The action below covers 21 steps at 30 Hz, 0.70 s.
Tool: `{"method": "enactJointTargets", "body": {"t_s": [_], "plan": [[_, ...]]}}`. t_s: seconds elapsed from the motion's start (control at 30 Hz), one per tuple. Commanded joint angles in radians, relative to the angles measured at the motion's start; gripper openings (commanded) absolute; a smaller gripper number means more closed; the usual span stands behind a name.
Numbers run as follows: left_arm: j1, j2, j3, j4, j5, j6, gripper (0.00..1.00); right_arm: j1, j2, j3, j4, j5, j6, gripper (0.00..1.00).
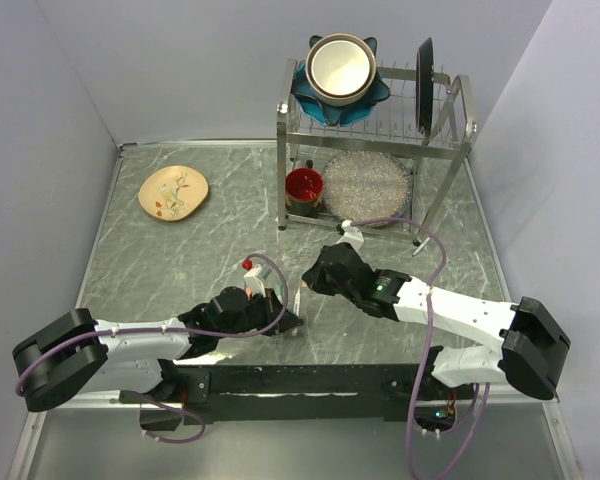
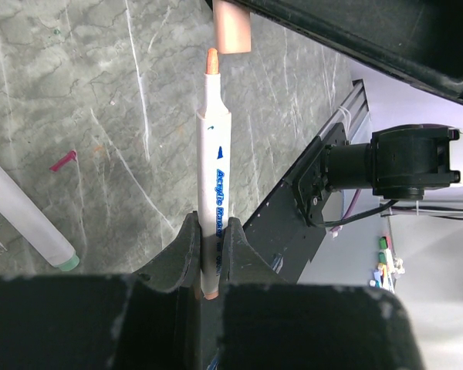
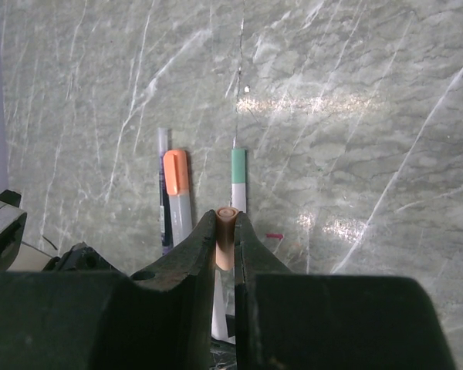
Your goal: Insert the pens into the pen caps
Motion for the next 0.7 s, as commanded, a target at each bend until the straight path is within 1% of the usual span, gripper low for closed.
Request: {"method": "enactJointTargets", "body": {"t_s": [0.0, 0.67], "plan": [[-0.007, 0.002, 0.036, 0.072, 0.027, -0.007, 0.01, 0.008, -0.014, 0.011, 0.034, 0.028, 0.007, 0.0], [-0.01, 0.032, 0.041, 0.09, 0.038, -0.008, 0.01, 0.006, -0.016, 0.025, 0.033, 0.022, 0.003, 0.0]]}}
